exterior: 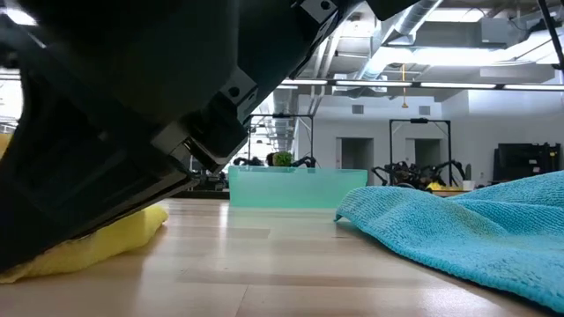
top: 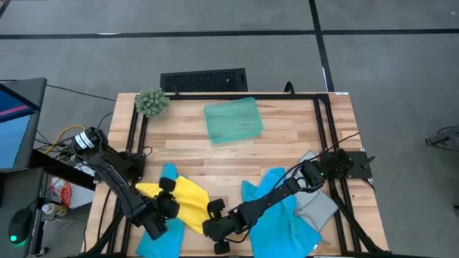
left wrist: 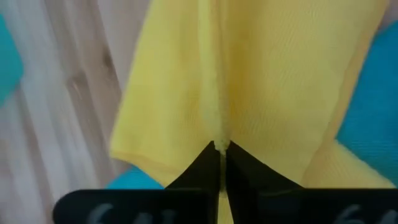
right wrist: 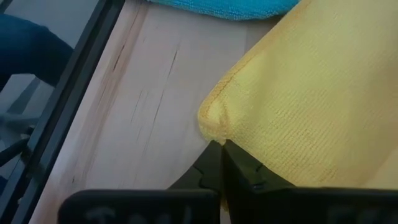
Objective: Fold microfiber towels
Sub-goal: Fold the yellow microfiber towel
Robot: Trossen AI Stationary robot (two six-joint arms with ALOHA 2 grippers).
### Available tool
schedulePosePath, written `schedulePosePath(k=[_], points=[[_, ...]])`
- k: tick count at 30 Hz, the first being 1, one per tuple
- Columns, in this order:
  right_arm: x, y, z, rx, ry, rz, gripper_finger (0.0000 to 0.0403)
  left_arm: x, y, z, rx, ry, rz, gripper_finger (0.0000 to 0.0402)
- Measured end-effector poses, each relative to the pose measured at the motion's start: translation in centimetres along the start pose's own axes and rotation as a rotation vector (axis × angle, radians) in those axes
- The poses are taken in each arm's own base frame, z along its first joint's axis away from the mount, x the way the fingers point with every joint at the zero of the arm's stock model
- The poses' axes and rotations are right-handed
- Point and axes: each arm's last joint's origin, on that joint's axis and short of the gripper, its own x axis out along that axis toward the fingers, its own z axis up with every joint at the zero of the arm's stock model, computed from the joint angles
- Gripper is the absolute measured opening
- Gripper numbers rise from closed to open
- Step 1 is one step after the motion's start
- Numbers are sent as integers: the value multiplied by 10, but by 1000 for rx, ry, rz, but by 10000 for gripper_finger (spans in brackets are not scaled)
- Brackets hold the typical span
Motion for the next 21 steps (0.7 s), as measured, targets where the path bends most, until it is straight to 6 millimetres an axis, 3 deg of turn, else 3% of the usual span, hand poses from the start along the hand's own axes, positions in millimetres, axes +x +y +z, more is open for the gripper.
schedulePosePath(k=[5,8,12,16,21], points=[[-28,5,10,-13,27,4,13,-31,12,17,22,-14,79,3],[-65,11,27,-23,21,-12,10,-51,22,24,25,-16,136,2],[-109,16,34,-57,55,-107,11,-72,39,35,18,-23,204,2],[-160,20,41,-92,61,-187,12,-83,59,46,4,-25,255,1],[-201,8,41,-124,114,-308,13,-84,90,59,-1,13,321,1]])
